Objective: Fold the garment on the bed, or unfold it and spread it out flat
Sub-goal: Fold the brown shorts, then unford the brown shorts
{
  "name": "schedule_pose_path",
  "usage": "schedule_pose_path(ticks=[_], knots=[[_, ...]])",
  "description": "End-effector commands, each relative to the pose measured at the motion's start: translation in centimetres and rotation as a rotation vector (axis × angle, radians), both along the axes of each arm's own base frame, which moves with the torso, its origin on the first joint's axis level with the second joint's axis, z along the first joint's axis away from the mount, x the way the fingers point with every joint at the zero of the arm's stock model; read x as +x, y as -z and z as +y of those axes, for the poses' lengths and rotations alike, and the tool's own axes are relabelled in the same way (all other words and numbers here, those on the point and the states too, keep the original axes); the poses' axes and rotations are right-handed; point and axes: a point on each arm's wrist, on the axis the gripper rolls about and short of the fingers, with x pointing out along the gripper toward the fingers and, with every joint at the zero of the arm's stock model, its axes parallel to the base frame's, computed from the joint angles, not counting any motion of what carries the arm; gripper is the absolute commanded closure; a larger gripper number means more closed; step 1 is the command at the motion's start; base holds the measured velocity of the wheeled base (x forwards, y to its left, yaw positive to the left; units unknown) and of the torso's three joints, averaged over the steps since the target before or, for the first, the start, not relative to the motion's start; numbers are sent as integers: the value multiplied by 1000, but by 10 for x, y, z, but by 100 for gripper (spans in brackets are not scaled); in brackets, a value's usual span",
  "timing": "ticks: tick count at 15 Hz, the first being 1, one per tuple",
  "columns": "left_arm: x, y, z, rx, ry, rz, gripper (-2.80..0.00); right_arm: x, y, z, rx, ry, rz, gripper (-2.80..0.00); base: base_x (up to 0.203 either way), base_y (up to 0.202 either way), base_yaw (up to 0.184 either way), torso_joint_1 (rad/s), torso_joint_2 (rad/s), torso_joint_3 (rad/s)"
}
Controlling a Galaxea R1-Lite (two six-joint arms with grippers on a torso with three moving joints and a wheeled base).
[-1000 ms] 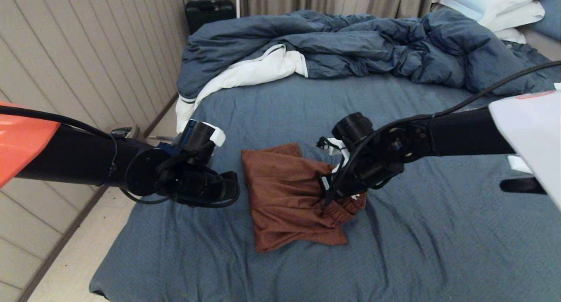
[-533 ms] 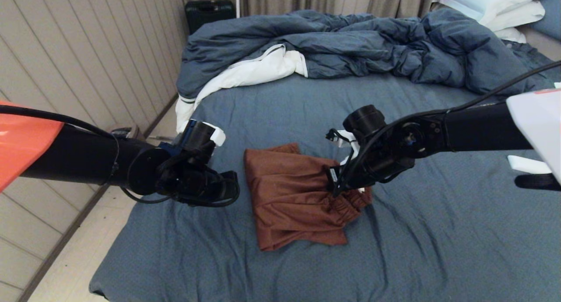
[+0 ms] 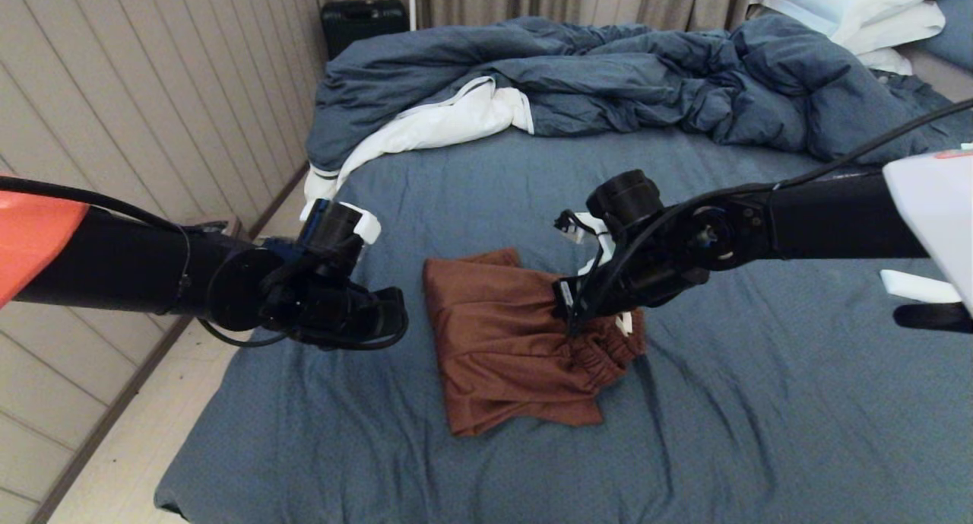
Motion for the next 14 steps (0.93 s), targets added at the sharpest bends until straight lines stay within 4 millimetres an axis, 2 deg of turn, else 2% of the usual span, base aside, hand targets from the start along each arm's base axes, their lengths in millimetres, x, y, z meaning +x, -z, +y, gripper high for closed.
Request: schedule_pose_path(ticks=[1, 3, 5, 7, 9, 11, 13, 14], knots=[[-3, -18, 10, -22, -24, -44, 0, -3, -15, 7, 25, -15, -44, 0, 0, 0, 0, 0, 0, 0], [-16, -50, 26, -56, -44, -127, 0, -15, -45, 3, 59, -19, -112, 0, 0, 0, 0, 0, 0, 0], [-44, -92, 49, -91, -57, -239, 0, -47, -90, -14, 106, -17, -214, 0, 0, 0, 0, 0, 0, 0], [-85, -123, 76, -78, -69, -324, 0, -92, -128, -40, 141, -1, -298, 0, 0, 0, 0, 0, 0, 0], [-129, -139, 109, -19, -137, -397, 0, -147, -153, -77, 154, 49, -361, 0, 0, 0, 0, 0, 0, 0], [-175, -135, 137, 60, -219, -442, 0, -205, -153, -112, 141, 126, -400, 0, 0, 0, 0, 0, 0, 0], [-216, -111, 154, 134, -267, -433, 0, -263, -136, -141, 116, 218, -443, 0, 0, 0, 0, 0, 0, 0], [-234, -102, 160, 155, -288, -428, 0, -287, -122, -151, 98, 262, -453, 0, 0, 0, 0, 0, 0, 0]])
